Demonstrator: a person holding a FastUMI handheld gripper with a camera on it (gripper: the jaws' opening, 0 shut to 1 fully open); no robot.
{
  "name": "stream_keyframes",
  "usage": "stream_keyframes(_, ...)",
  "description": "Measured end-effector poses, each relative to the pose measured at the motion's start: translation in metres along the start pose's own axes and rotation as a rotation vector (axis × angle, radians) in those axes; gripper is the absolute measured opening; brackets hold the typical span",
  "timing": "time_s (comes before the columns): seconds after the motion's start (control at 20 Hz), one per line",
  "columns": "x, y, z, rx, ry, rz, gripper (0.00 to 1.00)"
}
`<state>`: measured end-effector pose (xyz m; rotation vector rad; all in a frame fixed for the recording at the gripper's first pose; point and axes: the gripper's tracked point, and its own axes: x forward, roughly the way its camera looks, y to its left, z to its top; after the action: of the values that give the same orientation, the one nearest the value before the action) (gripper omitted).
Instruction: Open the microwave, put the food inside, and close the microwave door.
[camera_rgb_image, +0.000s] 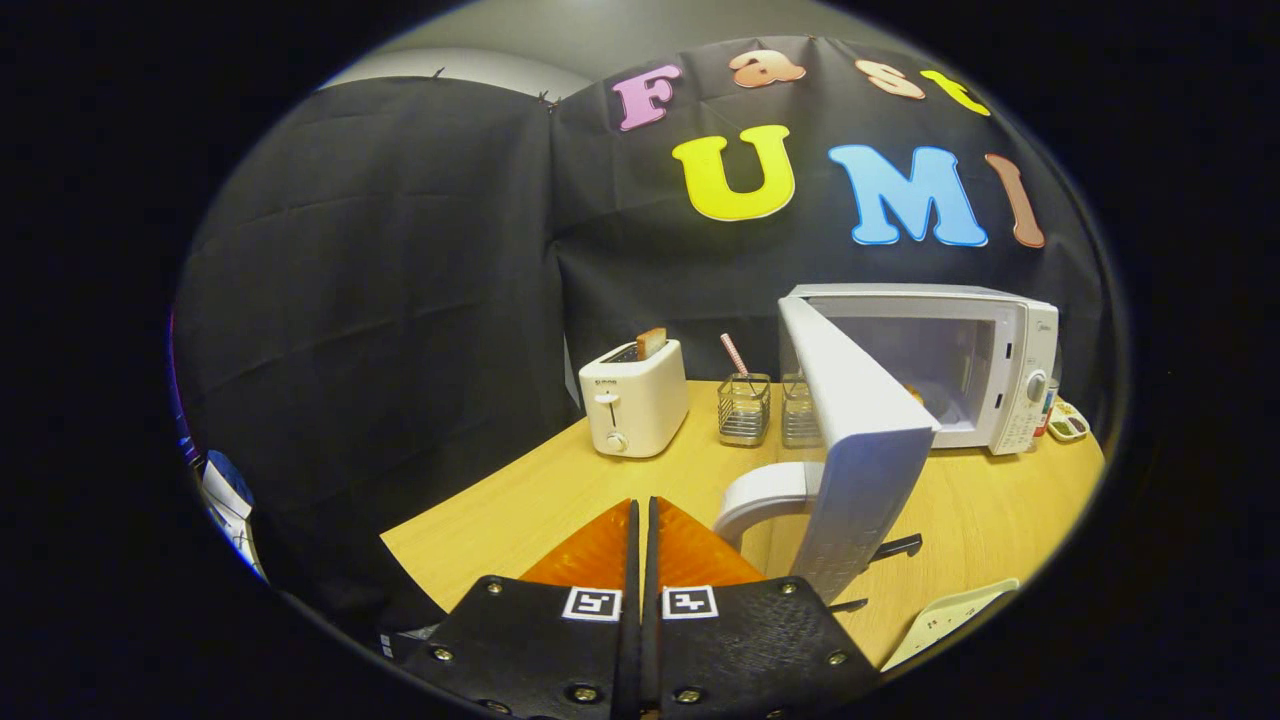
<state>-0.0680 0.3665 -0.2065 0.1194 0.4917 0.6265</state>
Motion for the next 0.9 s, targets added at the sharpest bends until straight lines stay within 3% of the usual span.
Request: stream_keyframes(0.9, -0.023, -0.186, 0.027, 0.032, 0.023, -0.229, 0.01)
